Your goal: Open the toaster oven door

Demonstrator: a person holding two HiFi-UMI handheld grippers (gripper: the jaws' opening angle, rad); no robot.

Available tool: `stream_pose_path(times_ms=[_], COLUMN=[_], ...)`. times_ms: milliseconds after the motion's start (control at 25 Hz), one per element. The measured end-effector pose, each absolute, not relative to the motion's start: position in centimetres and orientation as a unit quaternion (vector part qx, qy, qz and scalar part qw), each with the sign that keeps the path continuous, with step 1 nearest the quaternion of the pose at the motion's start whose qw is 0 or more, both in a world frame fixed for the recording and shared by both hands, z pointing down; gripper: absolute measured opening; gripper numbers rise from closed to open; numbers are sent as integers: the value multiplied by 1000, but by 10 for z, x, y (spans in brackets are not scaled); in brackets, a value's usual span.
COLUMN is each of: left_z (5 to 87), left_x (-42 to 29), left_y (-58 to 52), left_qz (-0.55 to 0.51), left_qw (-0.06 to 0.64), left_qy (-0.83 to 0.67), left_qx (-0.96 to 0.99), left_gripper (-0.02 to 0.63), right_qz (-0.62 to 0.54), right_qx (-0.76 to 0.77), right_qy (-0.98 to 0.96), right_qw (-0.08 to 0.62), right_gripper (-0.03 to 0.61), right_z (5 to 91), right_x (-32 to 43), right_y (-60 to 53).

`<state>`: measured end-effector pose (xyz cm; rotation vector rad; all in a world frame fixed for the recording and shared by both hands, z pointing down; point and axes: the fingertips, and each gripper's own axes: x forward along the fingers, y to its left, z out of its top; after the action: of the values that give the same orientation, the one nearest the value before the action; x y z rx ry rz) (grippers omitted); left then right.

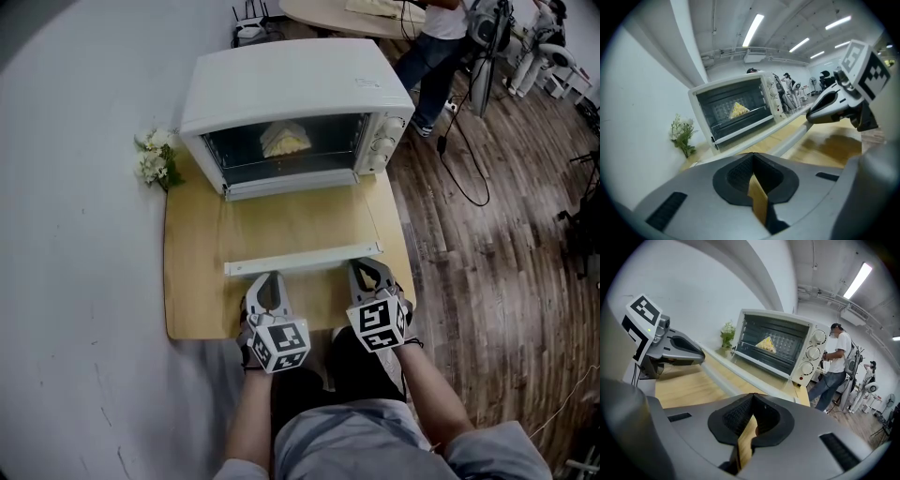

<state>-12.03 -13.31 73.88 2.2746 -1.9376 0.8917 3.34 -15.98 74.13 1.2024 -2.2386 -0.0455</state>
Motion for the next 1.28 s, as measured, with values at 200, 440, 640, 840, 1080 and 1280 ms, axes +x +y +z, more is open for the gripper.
stream_pose_path(times_ms=[200, 440, 640, 840, 1080, 1280], left_z=[748, 771, 772, 771, 759, 713], left_x=[-120, -120, -121, -120, -121, -122], left_y=[-134, -131, -131, -128, -106, -92], left_qz=[302, 366, 351, 354, 344, 276], left_qw=[33, 70, 83, 78, 103, 150], left_qy=[-615, -595, -598, -591, -584, -599], left_qx=[728, 713, 716, 721, 728, 737], left_gripper=[2, 2, 2, 2, 2, 2], right_qz=[-27, 11, 18, 30, 78, 125], right_qx=[461, 445, 452, 446, 433, 440], right_qy=[-836, -822, -819, -823, -832, -837], right_qw=[296, 355, 353, 351, 338, 300], right_gripper=[0, 0, 0, 0, 0, 0], right_z=[749, 772, 773, 771, 755, 720], right_x=[34, 34, 34, 34, 32, 36], right_y=[-158, -156, -156, -154, -138, -120])
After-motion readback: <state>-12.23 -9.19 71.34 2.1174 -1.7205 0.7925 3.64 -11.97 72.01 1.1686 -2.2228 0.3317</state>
